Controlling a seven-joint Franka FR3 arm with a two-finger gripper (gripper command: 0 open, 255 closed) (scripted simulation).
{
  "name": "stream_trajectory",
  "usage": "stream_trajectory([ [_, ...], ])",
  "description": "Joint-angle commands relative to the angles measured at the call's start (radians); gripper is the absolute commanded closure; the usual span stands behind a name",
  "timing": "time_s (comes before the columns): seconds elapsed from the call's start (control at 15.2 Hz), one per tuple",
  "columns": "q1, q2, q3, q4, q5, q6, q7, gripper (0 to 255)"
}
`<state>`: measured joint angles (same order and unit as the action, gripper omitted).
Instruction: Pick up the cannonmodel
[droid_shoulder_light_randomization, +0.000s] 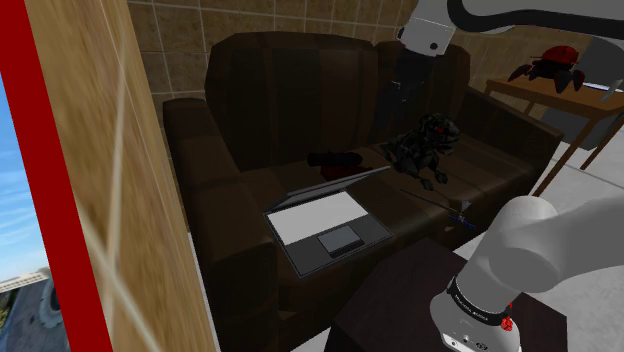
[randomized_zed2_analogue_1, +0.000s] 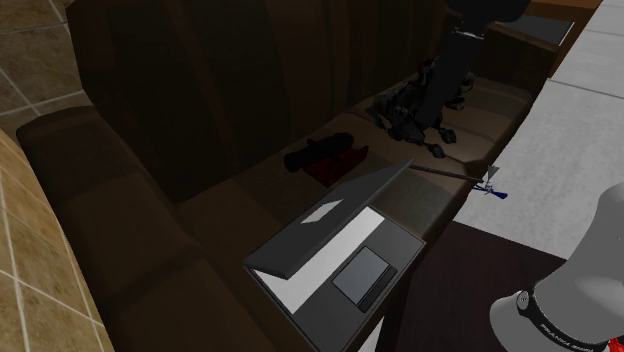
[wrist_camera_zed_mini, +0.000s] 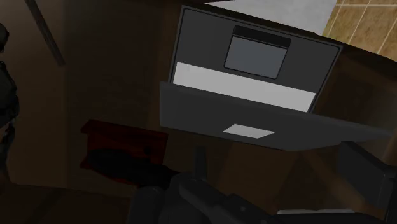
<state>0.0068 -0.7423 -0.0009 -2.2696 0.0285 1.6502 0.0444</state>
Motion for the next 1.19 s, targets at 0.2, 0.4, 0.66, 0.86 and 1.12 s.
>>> stream_trajectory([
  [0.2,0.024,0.054,-0.080,-0.019,-0.031,0.054,-0.173,0],
  [0.4,0.049,0.128,-0.156,-0.017,-0.055,0.107,-0.344,0],
  [0.66,0.086,0.253,-0.251,0.015,-0.070,0.173,-0.572,0],
  [0.86,0.115,0.364,-0.314,0.059,-0.064,0.216,-0.744,0],
  [1.12,0.149,0.530,-0.381,0.142,-0.030,0.262,-0.976,0],
])
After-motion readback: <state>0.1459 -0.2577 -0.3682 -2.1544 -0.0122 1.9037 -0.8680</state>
